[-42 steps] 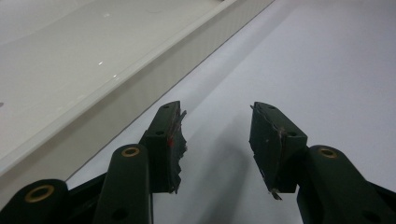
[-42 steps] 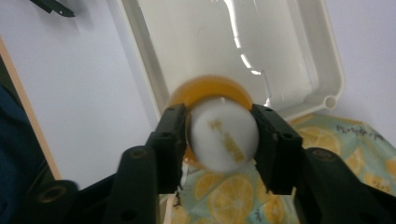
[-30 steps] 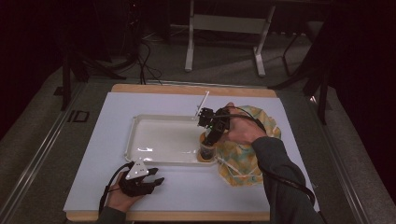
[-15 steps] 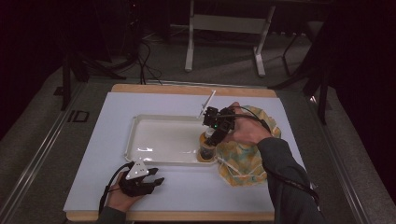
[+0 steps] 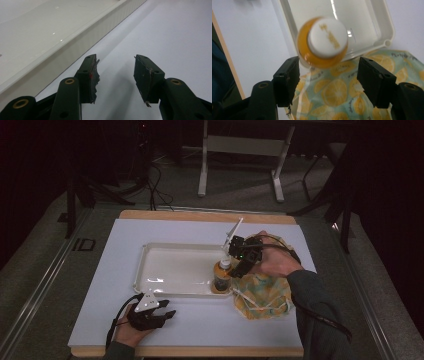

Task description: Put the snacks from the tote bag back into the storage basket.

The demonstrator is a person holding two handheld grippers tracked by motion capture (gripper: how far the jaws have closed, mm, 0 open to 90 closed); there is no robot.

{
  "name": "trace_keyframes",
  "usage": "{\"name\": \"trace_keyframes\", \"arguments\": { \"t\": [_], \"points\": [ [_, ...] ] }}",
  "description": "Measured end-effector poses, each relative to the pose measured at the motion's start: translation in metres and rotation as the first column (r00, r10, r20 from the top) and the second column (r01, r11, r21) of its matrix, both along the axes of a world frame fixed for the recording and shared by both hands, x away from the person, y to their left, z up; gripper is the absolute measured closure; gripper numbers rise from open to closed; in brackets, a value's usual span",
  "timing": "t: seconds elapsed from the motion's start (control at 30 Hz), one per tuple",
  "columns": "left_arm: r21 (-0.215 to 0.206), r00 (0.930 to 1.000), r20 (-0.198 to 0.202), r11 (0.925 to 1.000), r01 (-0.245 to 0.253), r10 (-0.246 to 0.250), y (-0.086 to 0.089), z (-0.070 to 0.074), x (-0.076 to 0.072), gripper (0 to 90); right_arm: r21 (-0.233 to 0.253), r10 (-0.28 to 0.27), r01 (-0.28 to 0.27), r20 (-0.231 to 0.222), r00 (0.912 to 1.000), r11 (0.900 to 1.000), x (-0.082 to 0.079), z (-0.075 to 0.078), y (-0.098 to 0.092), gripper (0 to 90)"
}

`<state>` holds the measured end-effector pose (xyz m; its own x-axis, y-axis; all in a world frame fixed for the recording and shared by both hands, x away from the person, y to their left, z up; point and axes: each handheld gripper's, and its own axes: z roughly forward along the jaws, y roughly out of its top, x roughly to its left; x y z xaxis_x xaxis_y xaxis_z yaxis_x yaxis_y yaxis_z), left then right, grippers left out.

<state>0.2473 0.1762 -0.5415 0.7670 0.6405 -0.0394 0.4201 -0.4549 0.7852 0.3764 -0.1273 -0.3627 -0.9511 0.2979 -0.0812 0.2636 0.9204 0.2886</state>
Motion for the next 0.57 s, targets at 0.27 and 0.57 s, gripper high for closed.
{"name": "trace_keyframes", "arguments": {
  "t": [0.27, 0.57],
  "points": [
    [-0.001, 1.0, -0.001, 1.0, -0.002, 0.002, 0.0, 0.0, 0.0, 53.4, 0.014, -0.028, 0.028, -0.016, 0.9995, 1.0, 0.001, -0.005, -0.023, 40.2],
    [0.0, 0.9999, -0.006, 1.0, -0.01, 0.01, 0.0, 0.0, 0.001, 53.4, 0.019, -0.109, 0.109, -0.028, 0.9937, 0.994, 0.004, -0.019, -0.057, 44.1]
  ]
}}
